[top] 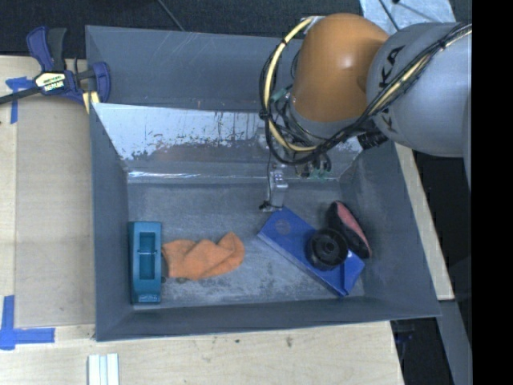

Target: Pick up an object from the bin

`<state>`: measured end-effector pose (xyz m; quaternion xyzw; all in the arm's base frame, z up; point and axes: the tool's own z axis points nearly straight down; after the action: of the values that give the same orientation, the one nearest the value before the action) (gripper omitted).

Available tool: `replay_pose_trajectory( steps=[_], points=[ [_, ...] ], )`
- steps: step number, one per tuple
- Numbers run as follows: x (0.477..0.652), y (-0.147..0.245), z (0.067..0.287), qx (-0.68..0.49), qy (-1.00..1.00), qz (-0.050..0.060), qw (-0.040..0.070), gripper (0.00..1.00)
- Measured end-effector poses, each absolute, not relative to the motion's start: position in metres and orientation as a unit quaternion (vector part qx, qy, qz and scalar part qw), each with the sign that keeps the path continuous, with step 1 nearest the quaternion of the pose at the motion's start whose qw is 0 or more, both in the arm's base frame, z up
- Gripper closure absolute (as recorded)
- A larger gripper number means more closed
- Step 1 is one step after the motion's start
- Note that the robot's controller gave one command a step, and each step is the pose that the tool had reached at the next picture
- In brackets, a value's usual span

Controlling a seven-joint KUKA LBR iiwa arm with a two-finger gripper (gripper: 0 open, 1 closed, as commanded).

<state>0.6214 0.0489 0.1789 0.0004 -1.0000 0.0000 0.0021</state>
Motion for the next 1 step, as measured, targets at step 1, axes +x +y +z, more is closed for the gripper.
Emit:
replay_pose_trajectory(
  steps=[1],
  points=[
    [0.6226,0.0489,0.1841,0.0,-1.0,0.0,-0.002,0.0]
  ],
)
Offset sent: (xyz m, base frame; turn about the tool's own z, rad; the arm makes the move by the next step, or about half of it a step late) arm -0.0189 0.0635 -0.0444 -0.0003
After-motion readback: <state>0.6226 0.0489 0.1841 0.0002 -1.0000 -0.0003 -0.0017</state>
